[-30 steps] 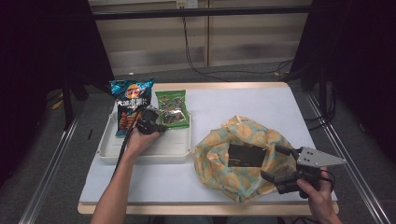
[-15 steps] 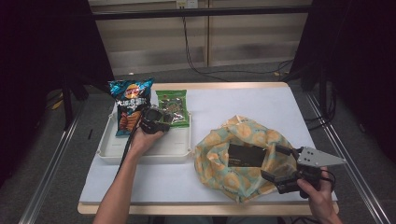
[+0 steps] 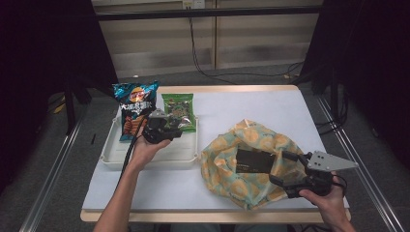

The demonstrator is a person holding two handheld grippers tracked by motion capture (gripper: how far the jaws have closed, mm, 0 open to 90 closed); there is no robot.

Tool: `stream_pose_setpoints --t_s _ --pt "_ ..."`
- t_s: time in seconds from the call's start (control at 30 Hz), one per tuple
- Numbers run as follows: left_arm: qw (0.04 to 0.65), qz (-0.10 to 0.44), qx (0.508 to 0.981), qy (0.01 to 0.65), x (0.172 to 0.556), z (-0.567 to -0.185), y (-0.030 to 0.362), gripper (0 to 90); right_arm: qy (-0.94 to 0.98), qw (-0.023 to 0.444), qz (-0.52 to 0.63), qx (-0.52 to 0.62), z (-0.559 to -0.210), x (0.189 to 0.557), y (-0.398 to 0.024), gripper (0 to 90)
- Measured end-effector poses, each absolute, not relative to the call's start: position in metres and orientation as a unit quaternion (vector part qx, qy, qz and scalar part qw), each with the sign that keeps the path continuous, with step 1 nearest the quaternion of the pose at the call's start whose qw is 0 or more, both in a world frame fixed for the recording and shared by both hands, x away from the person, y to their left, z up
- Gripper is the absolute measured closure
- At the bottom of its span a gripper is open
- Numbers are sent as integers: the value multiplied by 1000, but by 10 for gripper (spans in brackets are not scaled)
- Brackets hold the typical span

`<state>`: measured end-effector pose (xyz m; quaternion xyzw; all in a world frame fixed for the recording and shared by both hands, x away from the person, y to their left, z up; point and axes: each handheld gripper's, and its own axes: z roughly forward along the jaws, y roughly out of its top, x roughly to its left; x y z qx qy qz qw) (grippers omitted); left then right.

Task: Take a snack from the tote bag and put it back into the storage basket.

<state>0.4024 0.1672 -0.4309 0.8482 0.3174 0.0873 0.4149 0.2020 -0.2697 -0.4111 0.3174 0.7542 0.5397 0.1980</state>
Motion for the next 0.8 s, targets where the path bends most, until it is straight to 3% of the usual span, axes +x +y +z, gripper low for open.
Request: stream_pose_setpoints --t_s 0.4,0.8 --pt "454 66 854 246 352 -413 157 751 760 178 546 305 -395 206 -267 344" --pt "489 40 850 192 320 -404 120 725 750 208 526 343 -398 221 -289 310"
